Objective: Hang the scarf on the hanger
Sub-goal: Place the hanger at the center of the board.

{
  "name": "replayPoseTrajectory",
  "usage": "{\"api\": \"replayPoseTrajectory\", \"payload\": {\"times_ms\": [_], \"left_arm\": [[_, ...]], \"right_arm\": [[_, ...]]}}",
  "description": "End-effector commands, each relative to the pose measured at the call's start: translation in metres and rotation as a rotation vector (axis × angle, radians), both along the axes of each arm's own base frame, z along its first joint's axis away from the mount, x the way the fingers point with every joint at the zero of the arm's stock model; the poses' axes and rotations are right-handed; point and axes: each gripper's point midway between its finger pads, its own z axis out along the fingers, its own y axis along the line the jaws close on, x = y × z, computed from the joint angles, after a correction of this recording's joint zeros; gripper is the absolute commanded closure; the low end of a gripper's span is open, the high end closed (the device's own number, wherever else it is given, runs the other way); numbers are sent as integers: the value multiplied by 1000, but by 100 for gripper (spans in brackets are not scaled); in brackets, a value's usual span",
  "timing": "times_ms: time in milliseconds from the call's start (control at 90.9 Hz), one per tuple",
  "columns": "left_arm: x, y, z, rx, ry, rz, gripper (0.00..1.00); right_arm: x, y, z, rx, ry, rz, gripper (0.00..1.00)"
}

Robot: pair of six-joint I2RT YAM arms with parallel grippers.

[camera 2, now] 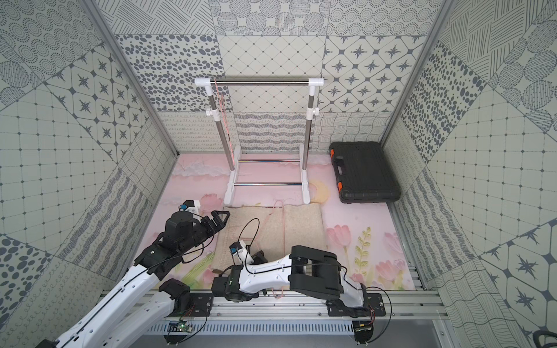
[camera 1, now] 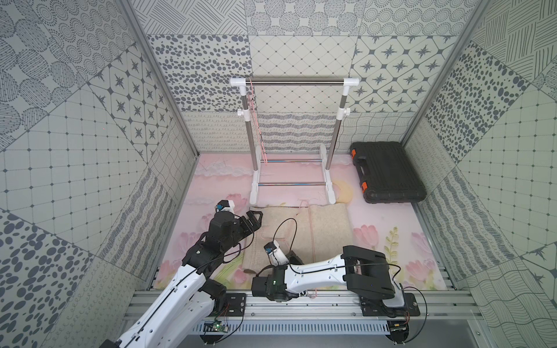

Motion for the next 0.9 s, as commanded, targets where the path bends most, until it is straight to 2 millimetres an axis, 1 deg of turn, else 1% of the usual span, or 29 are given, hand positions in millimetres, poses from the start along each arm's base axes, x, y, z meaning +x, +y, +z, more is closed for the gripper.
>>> {"api": "replayPoseTrajectory", "payload": {"times_ms": [0, 66, 132, 220, 352, 473, 528, 638, 649, 671, 682, 693, 715, 737, 748, 759, 781, 836, 869, 891], "left_arm": [[-15, 8, -2, 15, 33, 19, 1], [-18, 12, 2, 30, 24, 29, 1], [-19, 15, 3, 37, 21, 43, 1], [-20, 16, 2, 36, 20, 46, 1], [-20, 16, 1, 46, 22, 41, 1], [-19, 15, 1, 48, 16, 35, 1], [-18, 14, -2, 50, 21, 32, 1], [-15, 11, -3, 46, 23, 20, 1], [-15, 11, -3, 46, 23, 19, 1], [-14, 10, -2, 46, 21, 18, 1], [-14, 10, -3, 48, 22, 17, 1], [-13, 10, -3, 48, 23, 17, 1], [-13, 10, -3, 50, 23, 14, 1], [-13, 10, -3, 52, 21, 13, 1], [-12, 10, -3, 52, 20, 13, 1], [-12, 10, -3, 53, 20, 12, 1], [-12, 10, -3, 54, 21, 13, 1], [-11, 10, -2, 58, 18, 11, 1], [-11, 10, -2, 60, 15, 11, 1], [-11, 10, -1, 62, 15, 11, 1]], "right_arm": [[-4, 16, 7, 86, 51, 27, 100], [-2, 21, 12, 87, 41, 47, 100], [-1, 31, 15, 109, 44, 76, 100], [1, 40, 13, 119, 55, 89, 100], [3, 49, 5, 133, 78, 91, 100], [5, 59, 7, 148, 88, 106, 100], [5, 60, 4, 153, 106, 102, 100], [6, 56, 0, 171, 149, 81, 100], [6, 55, 0, 172, 153, 80, 95], [6, 54, -1, 173, 160, 80, 80], [6, 54, 0, 176, 162, 79, 72], [6, 53, 0, 176, 163, 78, 61], [7, 53, 1, 183, 166, 75, 44], [8, 51, 2, 189, 168, 69, 30], [8, 50, 2, 191, 171, 68, 26], [8, 50, 2, 193, 174, 66, 23], [9, 48, 2, 199, 178, 63, 19], [11, 45, 9, 215, 172, 60, 14], [13, 44, 14, 227, 165, 62, 8], [14, 42, 18, 234, 160, 64, 7]]}}
